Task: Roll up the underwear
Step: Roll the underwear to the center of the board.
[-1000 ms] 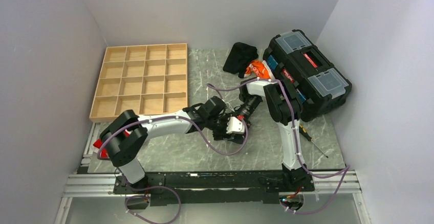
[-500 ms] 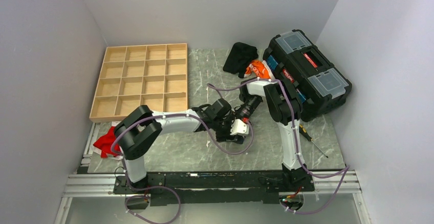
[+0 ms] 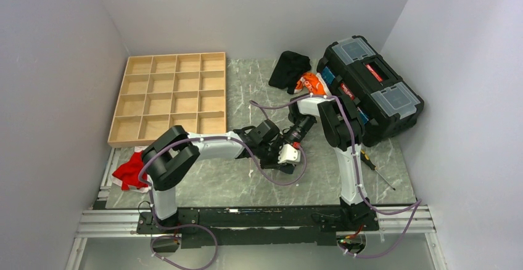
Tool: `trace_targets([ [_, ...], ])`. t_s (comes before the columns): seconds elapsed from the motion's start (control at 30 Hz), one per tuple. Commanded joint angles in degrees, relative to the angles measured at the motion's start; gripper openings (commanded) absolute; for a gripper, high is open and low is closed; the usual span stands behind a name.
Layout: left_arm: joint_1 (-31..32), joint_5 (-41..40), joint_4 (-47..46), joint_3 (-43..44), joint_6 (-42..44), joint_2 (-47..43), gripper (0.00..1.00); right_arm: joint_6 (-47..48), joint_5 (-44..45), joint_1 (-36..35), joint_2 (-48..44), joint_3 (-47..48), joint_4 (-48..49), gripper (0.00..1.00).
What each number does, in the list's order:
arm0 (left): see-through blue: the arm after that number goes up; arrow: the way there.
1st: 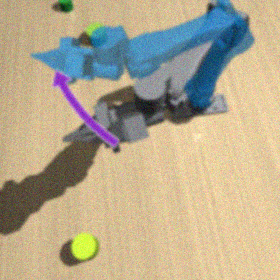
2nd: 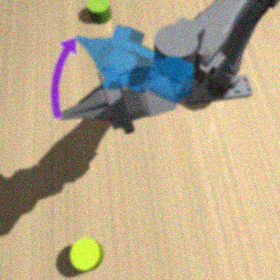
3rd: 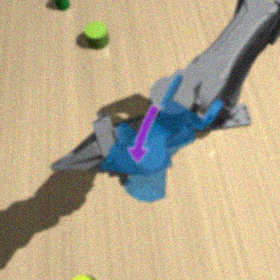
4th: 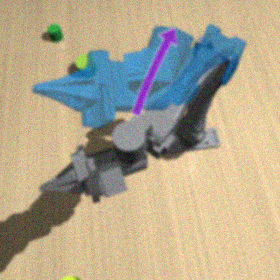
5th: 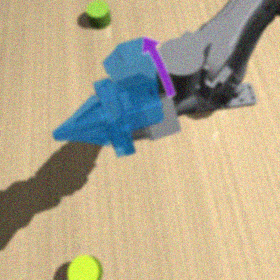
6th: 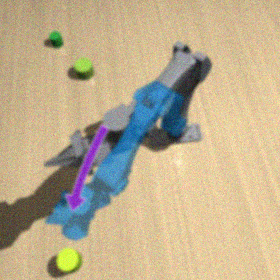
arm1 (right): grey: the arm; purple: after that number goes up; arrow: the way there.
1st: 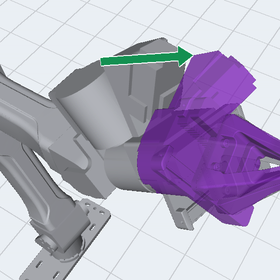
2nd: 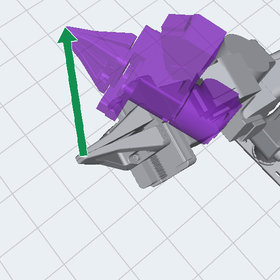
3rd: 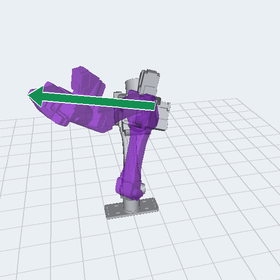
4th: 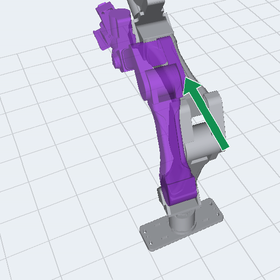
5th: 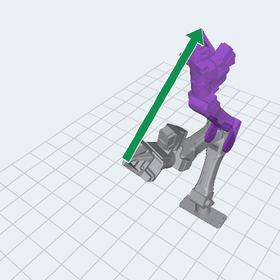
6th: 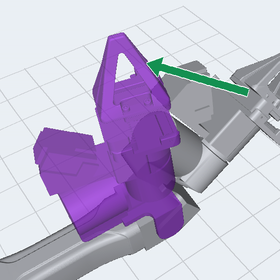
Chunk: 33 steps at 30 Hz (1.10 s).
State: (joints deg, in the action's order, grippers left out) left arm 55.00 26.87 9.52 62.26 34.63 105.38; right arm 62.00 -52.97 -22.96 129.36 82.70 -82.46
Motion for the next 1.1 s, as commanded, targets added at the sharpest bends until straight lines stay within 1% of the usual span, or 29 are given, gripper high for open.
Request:
trace_targets([
  [0.0,0.4,2.2,2.9,1.0,-0.3,1.5,0.00,-1.7,0.3,-0.2,-1.9,-0.9,3.8,0.32],
  [0.07,0.4,2.1,3.3,0.3,0.0,1.3,0.00,-2.2,0.3,0.0,-3.2,-1.0,3.9,0.39],
  [0.13,0.4,2.0,3.5,-0.4,0.2,1.1,0.00,-2.7,0.2,0.5,-4.7,-1.0,4.0,0.41],
  [0.43,0.4,3.0,4.7,-1.3,0.3,2.1,0.00,-6.8,2.3,4.3,-11.9,-2.5,6.4,0.45],
  [0.6,0.0,3.8,4.9,-1.7,-0.3,2.0,0.00,-9.2,4.3,7.4,-15.1,-3.5,8.7,0.45],
  [0.7,-1.4,5.8,6.3,-1.0,-1.2,2.9,0.00,-11.5,4.8,9.3,-18.1,-5.1,11.4,0.44],
  [0.83,-4.8,10.8,9.9,2.4,-2.4,5.2,0.00,-16.6,5.1,11.4,-23.4,-8.8,17.4,0.42],
  [1.07,-9.6,20.8,20.7,12.1,-3.1,12.7,0.00,-26.0,7.2,13.2,-33.3,-14.8,29.0,0.39],
])
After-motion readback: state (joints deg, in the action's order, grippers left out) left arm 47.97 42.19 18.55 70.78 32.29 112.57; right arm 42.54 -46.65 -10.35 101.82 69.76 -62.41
